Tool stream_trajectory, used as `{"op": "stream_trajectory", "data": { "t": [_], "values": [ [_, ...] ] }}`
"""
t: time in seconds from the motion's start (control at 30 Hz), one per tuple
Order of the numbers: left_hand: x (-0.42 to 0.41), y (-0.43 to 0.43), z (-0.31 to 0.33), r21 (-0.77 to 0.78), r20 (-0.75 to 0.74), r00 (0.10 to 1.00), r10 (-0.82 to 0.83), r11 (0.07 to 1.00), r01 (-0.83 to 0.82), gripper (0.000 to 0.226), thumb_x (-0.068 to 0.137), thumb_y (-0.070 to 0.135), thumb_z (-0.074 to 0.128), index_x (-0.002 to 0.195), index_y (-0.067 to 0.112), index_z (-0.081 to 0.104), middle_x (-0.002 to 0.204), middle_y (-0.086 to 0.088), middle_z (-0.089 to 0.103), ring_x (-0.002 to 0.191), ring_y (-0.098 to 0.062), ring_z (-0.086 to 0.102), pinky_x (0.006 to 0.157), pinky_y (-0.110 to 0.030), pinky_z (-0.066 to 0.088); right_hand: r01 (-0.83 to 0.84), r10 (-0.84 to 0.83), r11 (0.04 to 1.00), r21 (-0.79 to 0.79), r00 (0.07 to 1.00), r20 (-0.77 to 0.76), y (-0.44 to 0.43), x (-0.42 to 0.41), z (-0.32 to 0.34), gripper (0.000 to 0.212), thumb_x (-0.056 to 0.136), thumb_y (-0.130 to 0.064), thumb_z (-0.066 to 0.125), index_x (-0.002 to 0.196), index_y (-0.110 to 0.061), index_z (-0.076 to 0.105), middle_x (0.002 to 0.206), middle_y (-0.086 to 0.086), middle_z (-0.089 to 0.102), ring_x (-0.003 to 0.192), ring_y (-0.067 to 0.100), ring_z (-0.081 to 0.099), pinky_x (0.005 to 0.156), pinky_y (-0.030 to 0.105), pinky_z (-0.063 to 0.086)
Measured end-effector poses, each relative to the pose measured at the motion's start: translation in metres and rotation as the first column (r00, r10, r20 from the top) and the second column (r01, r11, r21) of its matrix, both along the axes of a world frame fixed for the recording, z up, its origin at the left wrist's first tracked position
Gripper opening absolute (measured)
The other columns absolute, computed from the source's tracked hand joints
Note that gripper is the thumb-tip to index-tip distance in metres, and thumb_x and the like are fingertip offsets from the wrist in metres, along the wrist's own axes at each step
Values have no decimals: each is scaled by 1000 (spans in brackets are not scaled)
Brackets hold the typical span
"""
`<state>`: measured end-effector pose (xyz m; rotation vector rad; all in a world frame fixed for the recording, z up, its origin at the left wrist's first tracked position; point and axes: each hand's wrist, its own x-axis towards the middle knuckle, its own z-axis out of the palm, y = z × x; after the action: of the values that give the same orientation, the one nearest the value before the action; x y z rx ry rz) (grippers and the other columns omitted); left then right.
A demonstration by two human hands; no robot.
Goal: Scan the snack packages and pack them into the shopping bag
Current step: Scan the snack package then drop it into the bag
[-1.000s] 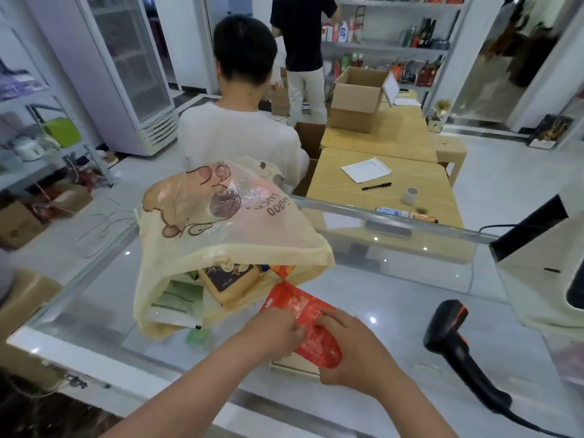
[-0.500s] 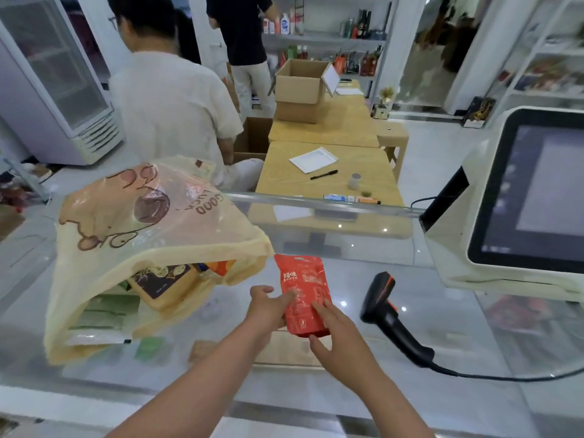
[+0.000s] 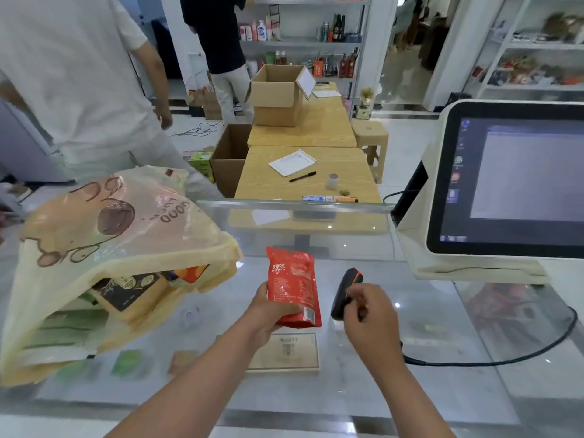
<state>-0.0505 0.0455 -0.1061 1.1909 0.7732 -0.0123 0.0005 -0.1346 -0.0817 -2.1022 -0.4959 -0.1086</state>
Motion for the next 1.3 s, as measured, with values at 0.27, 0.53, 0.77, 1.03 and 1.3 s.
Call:
{"op": "stream_trajectory", "data": {
  "t": [0.27, 0.53, 0.77, 1.03, 1.3],
  "values": [
    [15, -3, -5, -250, 102, 979, 177, 957, -147, 51, 75, -3, 74, 121, 8, 54, 112, -18, 67, 97, -28, 67, 62, -29, 58, -95, -55, 838, -537, 965, -255, -8, 16, -26, 69, 77, -44, 70, 134, -20, 40, 117, 0, 54, 110, 22, 51, 88, 32, 45],
    [39, -6, -12, -211, 168, 957, 237, 957, -200, 56, 76, -20, 64, 120, 12, 51, 109, -13, 66, 98, -27, 64, 71, -33, 54, -27, -99, 813, -581, 978, -185, -7, 19, -6, 25, 83, -24, 60, 102, -14, 48, 91, 2, 60, 77, 18, 56, 62, 26, 45],
    [61, -12, -20, -248, 240, 939, 246, 951, -185, 42, 84, -11, 62, 113, 18, 54, 107, -7, 66, 98, -23, 64, 78, -33, 53, 102, -213, 949, -298, 905, -367, -23, 18, 24, 17, 74, -22, 66, 74, -9, 57, 64, 4, 61, 61, 17, 57, 51, 24, 42],
    [77, -18, -26, -117, 185, 950, 251, 966, -232, 33, 90, -2, 61, 106, 25, 52, 102, 0, 64, 95, -20, 62, 81, -35, 51, 108, -190, 976, -191, 850, -492, -19, 9, 42, 12, 71, -15, 66, 71, -5, 61, 54, 2, 58, 45, 14, 51, 42, 20, 43],
    [79, -21, -29, -109, 134, 942, 306, 950, -293, 38, 90, 1, 62, 117, 23, 48, 107, 0, 62, 94, -17, 61, 81, -34, 52, 101, -200, 969, -225, 853, -482, -12, 7, 43, 11, 73, -16, 65, 72, -5, 63, 53, 3, 60, 39, 9, 52, 41, 18, 45]
  ]
}}
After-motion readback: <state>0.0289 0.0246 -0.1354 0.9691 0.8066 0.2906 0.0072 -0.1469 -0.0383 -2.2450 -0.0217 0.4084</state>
